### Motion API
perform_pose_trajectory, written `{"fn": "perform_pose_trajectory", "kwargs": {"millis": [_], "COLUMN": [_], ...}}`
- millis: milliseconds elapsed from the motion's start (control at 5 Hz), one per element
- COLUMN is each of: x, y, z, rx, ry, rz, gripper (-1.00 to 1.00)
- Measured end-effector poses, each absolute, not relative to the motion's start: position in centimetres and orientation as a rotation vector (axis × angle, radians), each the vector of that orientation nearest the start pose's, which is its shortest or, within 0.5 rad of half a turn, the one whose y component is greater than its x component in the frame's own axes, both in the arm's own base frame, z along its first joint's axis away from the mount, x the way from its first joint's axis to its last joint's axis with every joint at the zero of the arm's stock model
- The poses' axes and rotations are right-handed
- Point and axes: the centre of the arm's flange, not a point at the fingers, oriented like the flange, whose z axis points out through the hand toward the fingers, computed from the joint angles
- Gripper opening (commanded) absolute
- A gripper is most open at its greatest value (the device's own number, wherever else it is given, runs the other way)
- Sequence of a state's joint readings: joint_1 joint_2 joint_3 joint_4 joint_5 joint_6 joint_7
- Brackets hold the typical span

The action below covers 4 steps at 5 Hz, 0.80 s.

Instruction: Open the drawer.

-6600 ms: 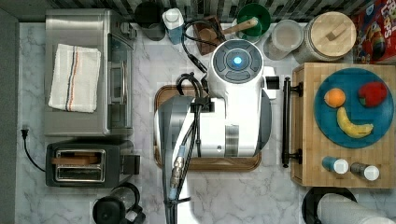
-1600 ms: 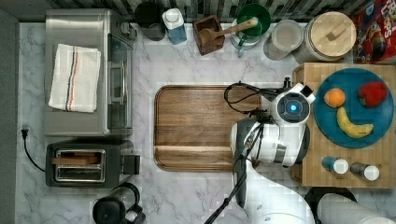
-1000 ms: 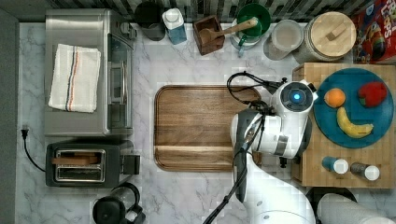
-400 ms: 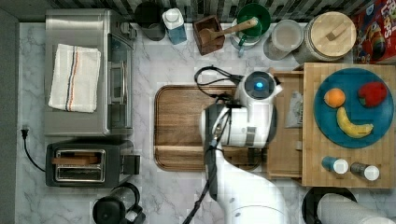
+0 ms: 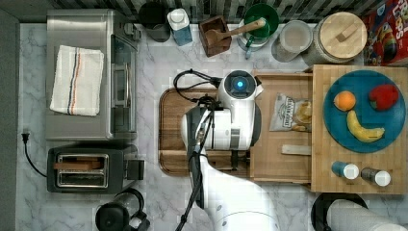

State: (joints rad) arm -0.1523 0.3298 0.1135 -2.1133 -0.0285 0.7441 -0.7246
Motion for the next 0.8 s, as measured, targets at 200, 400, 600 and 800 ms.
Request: {"fn": "perform_pose_trajectory", "kwargs": {"millis": [200, 400, 600, 800], "x": [56.37, 56.28, 56.04, 56.04], "y": [-0.90, -1.47, -1.41, -1.31], "z": [25.07, 25.10, 24.94, 24.93], "rx": [-3.106, -3.105, -3.104, -3.097], "ry": [0.107, 0.127, 0.165, 0.186], "rz": [0.189, 0.198, 0.224, 0.218], "gripper": [1.00, 1.00, 1.00, 1.00]}}
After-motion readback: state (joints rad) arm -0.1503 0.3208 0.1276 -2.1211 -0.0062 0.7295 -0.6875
